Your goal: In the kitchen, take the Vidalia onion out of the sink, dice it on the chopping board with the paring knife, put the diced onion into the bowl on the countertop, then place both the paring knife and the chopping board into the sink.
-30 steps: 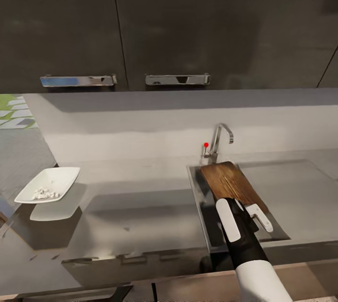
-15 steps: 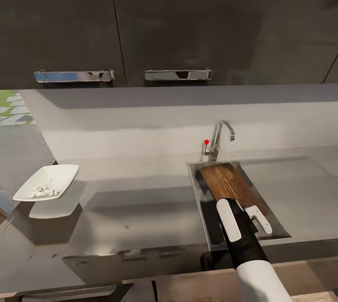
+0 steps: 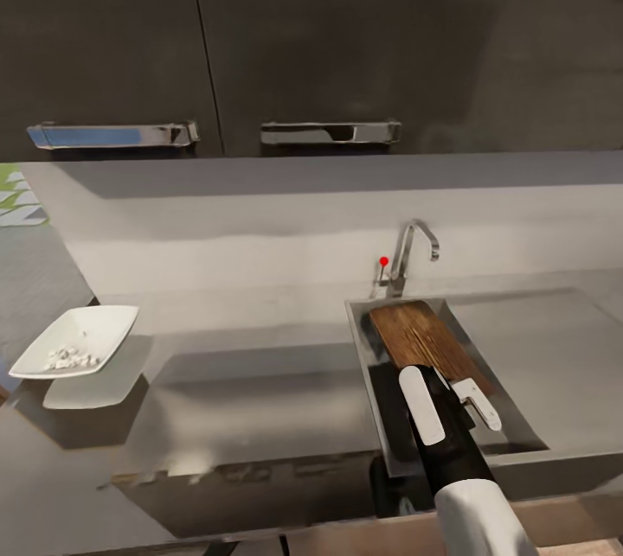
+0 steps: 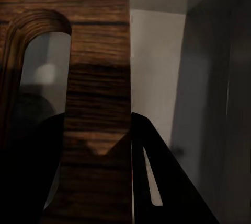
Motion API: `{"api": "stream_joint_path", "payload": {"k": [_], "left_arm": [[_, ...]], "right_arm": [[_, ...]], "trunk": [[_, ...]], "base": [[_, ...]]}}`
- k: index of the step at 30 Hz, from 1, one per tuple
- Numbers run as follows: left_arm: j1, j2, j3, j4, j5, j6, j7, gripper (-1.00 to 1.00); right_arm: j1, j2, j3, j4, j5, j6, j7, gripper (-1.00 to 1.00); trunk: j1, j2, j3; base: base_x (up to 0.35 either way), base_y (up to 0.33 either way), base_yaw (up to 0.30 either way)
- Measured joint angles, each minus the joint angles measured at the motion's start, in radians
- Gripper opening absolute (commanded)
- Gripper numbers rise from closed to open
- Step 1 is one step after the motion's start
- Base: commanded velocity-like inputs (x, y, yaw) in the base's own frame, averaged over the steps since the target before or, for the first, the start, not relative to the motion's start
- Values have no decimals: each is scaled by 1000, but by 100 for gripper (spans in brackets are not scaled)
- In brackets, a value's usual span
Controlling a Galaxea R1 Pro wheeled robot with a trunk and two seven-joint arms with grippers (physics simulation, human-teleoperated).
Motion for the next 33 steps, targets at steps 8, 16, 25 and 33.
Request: {"api": "stream_joint_path", "payload": {"k": [8, 16, 25, 33], "left_arm": [[0, 0, 0, 0, 0, 0, 0, 100], [0, 0, 0, 0, 0, 0, 0, 100], [0, -1, 0, 0, 0, 0, 0, 100], [0, -1, 0, 1, 0, 0, 0, 100]], "right_arm": [[0, 0, -1, 0, 0, 0, 0, -100], [0, 0, -1, 0, 0, 0, 0, -100], [0, 0, -1, 0, 0, 0, 0, -100], [0, 0, -1, 0, 0, 0, 0, -100]], "trunk": [[0, 0, -13], [0, 0, -26], [0, 0, -40], [0, 0, -53]], "base": [[14, 0, 0], [0, 0, 0], [0, 0, 0], [0, 0, 0]]}}
